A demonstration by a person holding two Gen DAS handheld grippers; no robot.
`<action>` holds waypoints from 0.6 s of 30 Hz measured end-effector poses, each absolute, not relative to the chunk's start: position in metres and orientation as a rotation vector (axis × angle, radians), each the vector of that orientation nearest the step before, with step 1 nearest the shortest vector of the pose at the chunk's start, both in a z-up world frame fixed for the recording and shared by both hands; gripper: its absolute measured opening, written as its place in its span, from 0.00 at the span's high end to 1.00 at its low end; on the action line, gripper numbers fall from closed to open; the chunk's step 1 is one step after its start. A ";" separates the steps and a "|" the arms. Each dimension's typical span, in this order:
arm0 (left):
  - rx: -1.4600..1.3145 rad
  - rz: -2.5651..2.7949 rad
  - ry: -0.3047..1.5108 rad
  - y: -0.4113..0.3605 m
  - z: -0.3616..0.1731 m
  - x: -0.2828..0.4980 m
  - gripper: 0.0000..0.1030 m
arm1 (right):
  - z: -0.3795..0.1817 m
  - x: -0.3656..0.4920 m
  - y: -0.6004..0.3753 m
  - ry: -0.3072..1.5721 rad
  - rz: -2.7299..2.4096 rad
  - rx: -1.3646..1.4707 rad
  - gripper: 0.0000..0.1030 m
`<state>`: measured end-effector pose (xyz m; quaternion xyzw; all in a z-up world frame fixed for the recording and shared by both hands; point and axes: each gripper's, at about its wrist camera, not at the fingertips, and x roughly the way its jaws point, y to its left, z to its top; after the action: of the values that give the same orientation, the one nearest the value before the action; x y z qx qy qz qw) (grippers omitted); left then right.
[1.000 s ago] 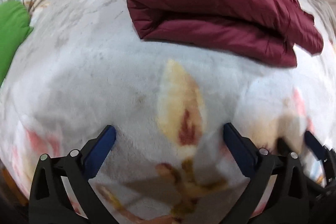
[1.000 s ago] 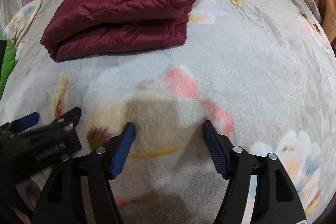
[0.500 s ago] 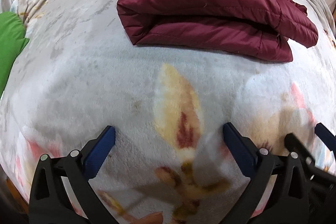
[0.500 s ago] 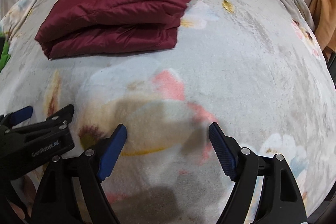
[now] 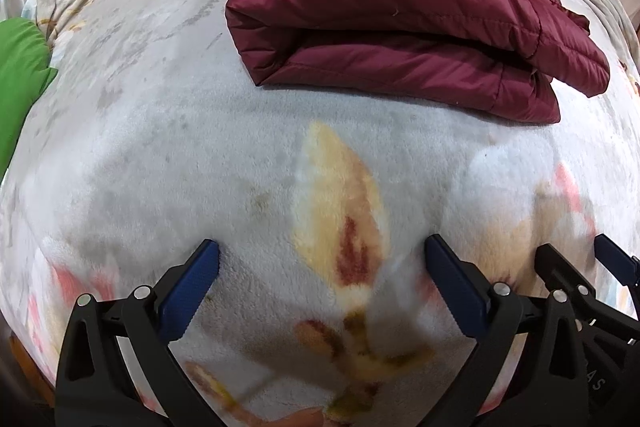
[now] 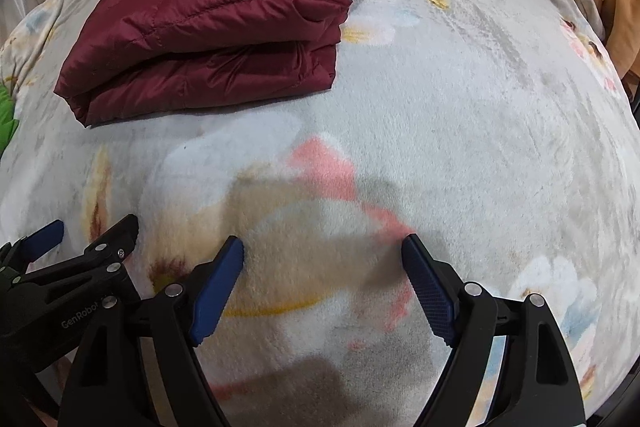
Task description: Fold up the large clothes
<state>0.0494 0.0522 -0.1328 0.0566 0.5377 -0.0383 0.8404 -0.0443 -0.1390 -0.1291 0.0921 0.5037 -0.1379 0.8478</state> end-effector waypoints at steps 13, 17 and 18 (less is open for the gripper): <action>0.086 -0.083 1.088 0.053 -0.107 0.058 0.06 | -0.103 -0.039 -0.142 1.003 -0.285 0.200 0.24; 0.092 -0.089 1.077 0.053 -0.107 0.060 0.06 | -0.104 -0.037 -0.142 0.999 -0.290 0.187 0.24; 0.094 -0.090 1.074 0.055 -0.107 0.061 0.06 | -0.104 -0.037 -0.140 0.997 -0.293 0.184 0.24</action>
<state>0.0607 0.0545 -0.1071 0.0447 0.5110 -0.0427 0.8574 -0.0372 -0.1402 -0.1041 0.0878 0.4757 -0.1396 0.8640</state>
